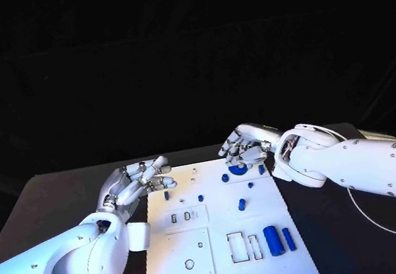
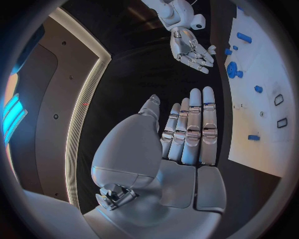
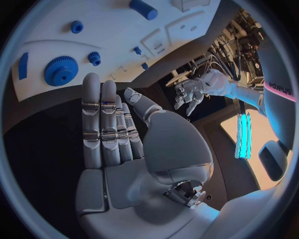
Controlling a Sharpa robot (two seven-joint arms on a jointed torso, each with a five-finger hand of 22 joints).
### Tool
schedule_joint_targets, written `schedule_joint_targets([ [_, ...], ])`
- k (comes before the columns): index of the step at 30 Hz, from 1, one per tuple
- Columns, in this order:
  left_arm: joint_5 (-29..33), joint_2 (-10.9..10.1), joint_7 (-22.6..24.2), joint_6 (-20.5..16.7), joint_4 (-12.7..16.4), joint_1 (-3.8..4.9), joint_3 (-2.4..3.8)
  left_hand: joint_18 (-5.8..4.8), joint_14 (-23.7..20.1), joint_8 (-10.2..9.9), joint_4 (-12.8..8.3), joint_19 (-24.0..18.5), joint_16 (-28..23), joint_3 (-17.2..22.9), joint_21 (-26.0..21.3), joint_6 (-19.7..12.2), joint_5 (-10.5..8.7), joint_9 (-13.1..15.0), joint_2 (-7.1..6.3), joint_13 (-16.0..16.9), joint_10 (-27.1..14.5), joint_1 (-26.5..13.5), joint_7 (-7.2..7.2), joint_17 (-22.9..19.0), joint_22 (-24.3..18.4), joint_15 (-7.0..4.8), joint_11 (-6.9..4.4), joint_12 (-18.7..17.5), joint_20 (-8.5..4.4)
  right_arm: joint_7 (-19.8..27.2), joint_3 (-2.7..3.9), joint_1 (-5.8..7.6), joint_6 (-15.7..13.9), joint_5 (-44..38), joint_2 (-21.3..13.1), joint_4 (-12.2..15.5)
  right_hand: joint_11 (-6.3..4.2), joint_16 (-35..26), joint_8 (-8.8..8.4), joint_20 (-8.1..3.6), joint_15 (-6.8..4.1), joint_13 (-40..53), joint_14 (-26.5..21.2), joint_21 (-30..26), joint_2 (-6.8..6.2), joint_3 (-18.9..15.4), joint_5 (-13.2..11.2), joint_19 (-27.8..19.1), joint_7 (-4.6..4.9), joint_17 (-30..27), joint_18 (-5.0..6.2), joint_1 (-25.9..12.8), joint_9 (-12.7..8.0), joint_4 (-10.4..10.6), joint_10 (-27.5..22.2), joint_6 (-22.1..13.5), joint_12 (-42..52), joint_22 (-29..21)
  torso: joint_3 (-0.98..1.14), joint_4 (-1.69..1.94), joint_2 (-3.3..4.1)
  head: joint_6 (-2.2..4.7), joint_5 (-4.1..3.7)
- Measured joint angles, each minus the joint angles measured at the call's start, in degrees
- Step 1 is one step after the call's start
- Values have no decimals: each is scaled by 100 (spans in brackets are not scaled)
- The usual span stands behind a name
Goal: Assemble the parts on the task board
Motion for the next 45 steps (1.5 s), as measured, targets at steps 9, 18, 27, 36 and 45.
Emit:
schedule_joint_targets([
  [9, 73, -194, -99, 84, 305, 116, 24, 1, 0, -25, 0, 0, 0, 0, 0, 0, 0, -3, 0, -1, 0, 0, 0, 11, 0, 0, 0, -27, 0, -705, 11, 201, 399, -1595, 26, 161, -51, 1520, -20, -77, -45, 0, 5, 783, -139, 52, -53, -93, -64, 959, 0, -140, -1, 170, -32, 63, -42, 538, -22, 42, 209, 46, -54],
  [18, 106, -287, -147, 105, 486, 181, 26, 0, 20, -27, -16, 20, 0, -16, 0, -1, 0, -9, 0, -1, -1, 0, 0, 36, -1, -20, 0, -54, -21, -1062, 13, 256, 750, -2435, 44, 281, -52, 1795, -20, -70, -77, 0, -3, 1288, -191, 89, -77, -221, -130, 1271, 0, -193, -1, 289, -196, 87, -42, 1007, -32, 77, 355, 29, -71],
  [27, 120, -304, -183, 110, 556, 190, 27, 0, 20, -60, -15, 20, 0, -16, 0, -1, 0, -10, 0, -2, -1, 0, 0, 58, -2, -20, 1, -76, -21, -1230, 11, 264, 1007, -2777, 90, 307, -61, 1883, -20, -70, -86, -6, 6, 1419, -244, 115, -101, -261, -134, 1362, 0, -185, -2, 329, -286, 90, -42, 1124, -47, 107, 448, 65, -103],
  [36, 125, -316, -208, 109, 592, 191, 27, -1, 20, -60, -15, 20, 0, -16, 0, -1, 0, -15, 0, -2, -2, 0, 0, 64, -2, -20, 1, -89, -21, -1253, 7, 261, 1158, -2885, 204, 223, -31, 1954, -19, -49, -85, -17, 6, 1554, -243, 154, -101, -281, -150, 1436, 0, -185, 4, 399, -380, 107, -42, 1240, -58, 132, 519, 86, -131],
  [45, 128, -353, -239, 109, 645, 191, 27, -1, 20, -126, -58, 20, 0, -5, 0, -1, 0, -22, 53, -2, -2, 53, 0, 119, -2, -20, 1, -134, -21, -1254, 11, 267, 1218, -2899, 233, 214, -59, 2064, -14, -50, -85, -18, 6, 1839, -189, 257, -166, -323, -178, 1541, -1, -133, 39, 551, -296, 293, -43, 1563, -73, 159, 575, 68, -147],
])
